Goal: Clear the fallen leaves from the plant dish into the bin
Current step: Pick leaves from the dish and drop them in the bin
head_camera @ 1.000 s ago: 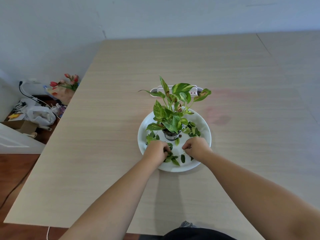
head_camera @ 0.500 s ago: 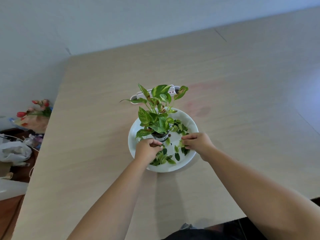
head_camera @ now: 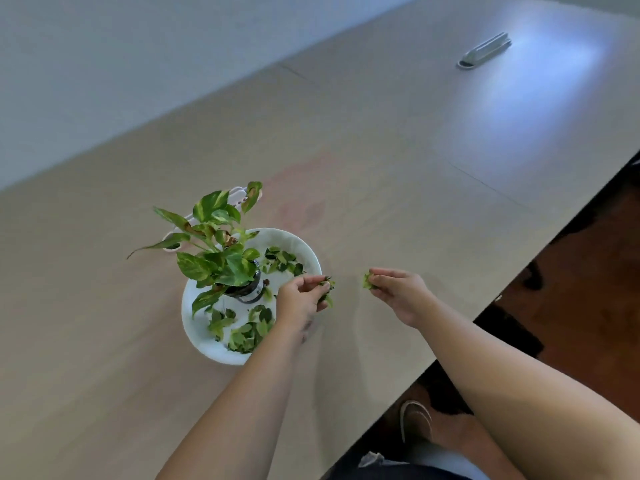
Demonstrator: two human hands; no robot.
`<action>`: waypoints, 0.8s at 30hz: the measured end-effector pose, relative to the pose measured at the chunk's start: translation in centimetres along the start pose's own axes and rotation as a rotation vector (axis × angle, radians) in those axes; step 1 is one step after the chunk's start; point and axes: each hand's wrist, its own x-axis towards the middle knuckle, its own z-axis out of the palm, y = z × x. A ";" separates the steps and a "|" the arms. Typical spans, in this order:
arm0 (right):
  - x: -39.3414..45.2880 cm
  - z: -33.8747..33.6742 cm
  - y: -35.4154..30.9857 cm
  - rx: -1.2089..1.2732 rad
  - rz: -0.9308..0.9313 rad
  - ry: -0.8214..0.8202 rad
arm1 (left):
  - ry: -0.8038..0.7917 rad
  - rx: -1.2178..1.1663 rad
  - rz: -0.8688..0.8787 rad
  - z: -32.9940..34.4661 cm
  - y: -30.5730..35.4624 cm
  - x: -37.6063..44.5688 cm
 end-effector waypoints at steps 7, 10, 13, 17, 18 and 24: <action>-2.5 -10.3 -2.6 0.187 -0.093 0.155 | -0.291 0.057 -0.028 13.0 0.0 -1.2; -3.7 -16.0 -3.2 0.263 -0.145 0.247 | -0.393 0.118 -0.051 19.1 -1.1 -2.5; -4.8 -21.0 -3.5 0.319 -0.166 0.341 | -0.468 0.183 -0.075 23.9 -2.5 -3.5; -5.2 -27.4 -3.1 0.342 -0.135 0.455 | -0.530 0.302 -0.075 30.1 -5.2 -4.5; -5.1 -29.3 -2.7 0.329 -0.117 0.491 | -0.544 0.347 -0.072 31.8 -6.2 -4.6; -2.7 -36.0 0.1 0.164 0.015 0.655 | -0.592 0.648 -0.055 37.1 -11.3 -3.9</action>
